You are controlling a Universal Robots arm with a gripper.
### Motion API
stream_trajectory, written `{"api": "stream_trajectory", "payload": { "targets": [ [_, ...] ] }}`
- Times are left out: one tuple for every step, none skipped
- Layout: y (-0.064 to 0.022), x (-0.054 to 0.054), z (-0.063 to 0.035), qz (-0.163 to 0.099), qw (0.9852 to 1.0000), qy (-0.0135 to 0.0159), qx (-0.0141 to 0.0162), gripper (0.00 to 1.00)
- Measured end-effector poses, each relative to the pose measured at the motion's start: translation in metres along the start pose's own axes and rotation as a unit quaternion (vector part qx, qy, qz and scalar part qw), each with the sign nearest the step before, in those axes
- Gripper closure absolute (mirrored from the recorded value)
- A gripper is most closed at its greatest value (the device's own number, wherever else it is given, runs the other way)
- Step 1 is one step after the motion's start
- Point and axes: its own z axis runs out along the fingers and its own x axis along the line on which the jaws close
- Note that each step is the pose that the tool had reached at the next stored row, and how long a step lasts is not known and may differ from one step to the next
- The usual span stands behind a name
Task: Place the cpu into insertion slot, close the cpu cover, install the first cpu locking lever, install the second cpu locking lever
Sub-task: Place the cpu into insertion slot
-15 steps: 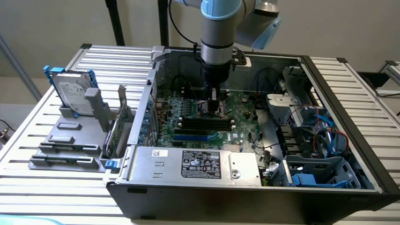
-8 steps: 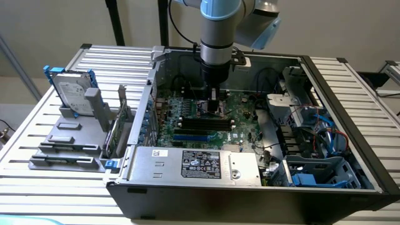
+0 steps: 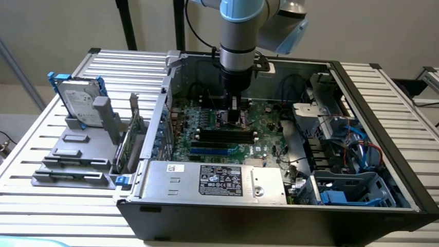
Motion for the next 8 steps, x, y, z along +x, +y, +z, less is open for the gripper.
{"api": "stream_trajectory", "payload": {
  "targets": [
    [0.0000, 0.0001, 0.0001, 0.000, 1.0000, 0.0000, 0.0000, 0.45],
    [0.0000, 0.0001, 0.0001, 0.000, 1.0000, 0.0000, 0.0000, 0.45],
    [0.0000, 0.0002, 0.0002, 0.000, 1.0000, 0.0000, 0.0000, 0.45],
    [0.0000, 0.0002, 0.0002, 0.000, 1.0000, 0.0000, 0.0000, 0.45],
    [0.0000, 0.0002, 0.0003, 0.000, 1.0000, -0.0001, 0.0000, 0.45],
    [0.0000, 0.0002, 0.0004, 0.000, 1.0000, -0.0001, -0.0001, 0.45],
    [-0.0001, 0.0002, 0.0005, 0.000, 1.0000, -0.0001, -0.0001, 0.45],
    [-0.0001, 0.0002, 0.0006, 0.000, 1.0000, -0.0001, -0.0001, 0.45]
  ]
}}
